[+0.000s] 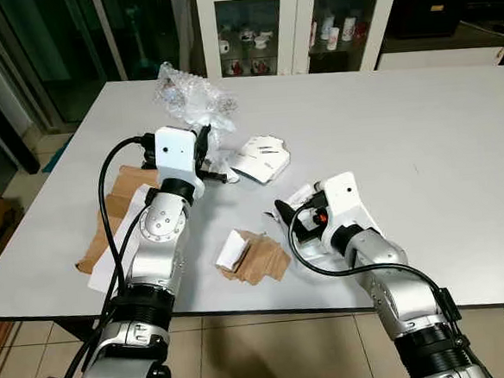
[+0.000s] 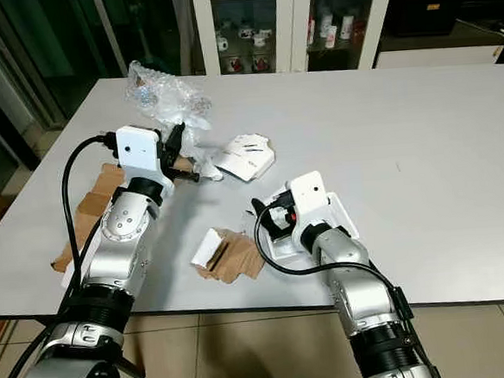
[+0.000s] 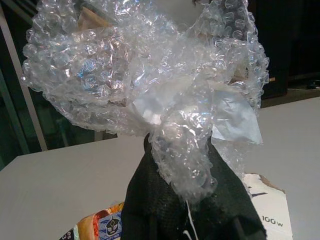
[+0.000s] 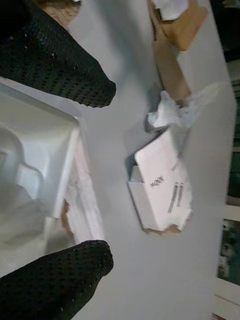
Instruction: Picking trash to rubbish bin
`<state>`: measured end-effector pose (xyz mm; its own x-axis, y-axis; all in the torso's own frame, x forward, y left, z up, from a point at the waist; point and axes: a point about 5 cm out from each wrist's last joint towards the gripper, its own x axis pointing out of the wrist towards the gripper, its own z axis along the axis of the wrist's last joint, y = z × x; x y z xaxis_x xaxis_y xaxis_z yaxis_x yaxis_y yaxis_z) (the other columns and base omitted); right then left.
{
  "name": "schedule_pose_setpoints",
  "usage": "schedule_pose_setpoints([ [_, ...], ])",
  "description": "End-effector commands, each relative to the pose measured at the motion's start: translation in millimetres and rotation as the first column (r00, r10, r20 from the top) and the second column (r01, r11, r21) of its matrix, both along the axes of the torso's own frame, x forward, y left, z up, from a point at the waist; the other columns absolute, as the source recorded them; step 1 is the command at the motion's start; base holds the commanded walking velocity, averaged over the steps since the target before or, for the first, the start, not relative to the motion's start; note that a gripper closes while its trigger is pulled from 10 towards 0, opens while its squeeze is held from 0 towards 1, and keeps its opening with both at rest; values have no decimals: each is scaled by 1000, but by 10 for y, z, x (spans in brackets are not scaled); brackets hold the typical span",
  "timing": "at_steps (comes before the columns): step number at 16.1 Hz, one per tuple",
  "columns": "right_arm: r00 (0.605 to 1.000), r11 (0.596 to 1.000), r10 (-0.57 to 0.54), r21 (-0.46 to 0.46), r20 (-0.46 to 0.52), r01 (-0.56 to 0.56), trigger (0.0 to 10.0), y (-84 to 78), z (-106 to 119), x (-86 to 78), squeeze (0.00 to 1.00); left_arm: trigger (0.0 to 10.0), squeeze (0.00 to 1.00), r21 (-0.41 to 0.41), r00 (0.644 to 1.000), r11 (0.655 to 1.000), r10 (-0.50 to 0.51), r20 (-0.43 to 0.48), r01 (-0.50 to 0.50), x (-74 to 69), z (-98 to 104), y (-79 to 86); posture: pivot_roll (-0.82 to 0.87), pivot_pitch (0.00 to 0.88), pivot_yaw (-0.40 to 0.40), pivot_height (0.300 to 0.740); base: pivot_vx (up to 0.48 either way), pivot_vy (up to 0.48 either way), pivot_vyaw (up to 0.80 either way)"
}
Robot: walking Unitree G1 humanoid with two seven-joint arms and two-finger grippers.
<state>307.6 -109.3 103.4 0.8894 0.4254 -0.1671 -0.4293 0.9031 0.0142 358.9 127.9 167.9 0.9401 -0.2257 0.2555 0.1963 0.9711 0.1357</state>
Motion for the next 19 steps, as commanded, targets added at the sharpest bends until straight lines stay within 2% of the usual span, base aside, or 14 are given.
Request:
schedule_pose_setpoints([
  [1, 1000, 1000, 18, -8, -19, -18, 10000, 12, -20, -31, 1000, 10000, 0, 10, 1000, 1000, -10, -13, 11, 4, -11, -17, 18, 0, 0, 740, 0, 0, 0],
  [4, 998, 999, 19, -46, -54, -22, 10000, -4, -31, -57, 1000, 10000, 0, 12, 1000, 1000, -14, -16, 14, 1, -16, -20, 16, 1, -2, 740, 0, 0, 0],
  [5, 996, 997, 38, -67, -81, -44, 10000, 1, -52, -87, 0, 10000, 0, 12, 1000, 1000, -16, -18, 16, -1, -21, -25, 14, 3, -4, 740, 0, 0, 0],
  [8, 992, 996, 30, -82, -121, -40, 10000, -10, -83, -111, 0, 10000, 0, 9, 1000, 1000, -20, -22, 21, -4, -33, -43, 12, 3, -6, 740, 0, 0, 0],
  [13, 974, 994, -22, -107, -225, -2, 10000, -78, -284, -122, 0, 10000, 0, 10, 999, 1000, -20, -29, 21, -12, -49, -49, 19, 3, -11, 740, 0, 0, 0],
  [19, 953, 990, -73, -140, -295, 32, 10000, -135, -445, -95, 0, 10000, 0, 20, 999, 999, -30, -42, 31, -14, -68, -72, 21, 0, -9, 740, 0, 0, 0],
])
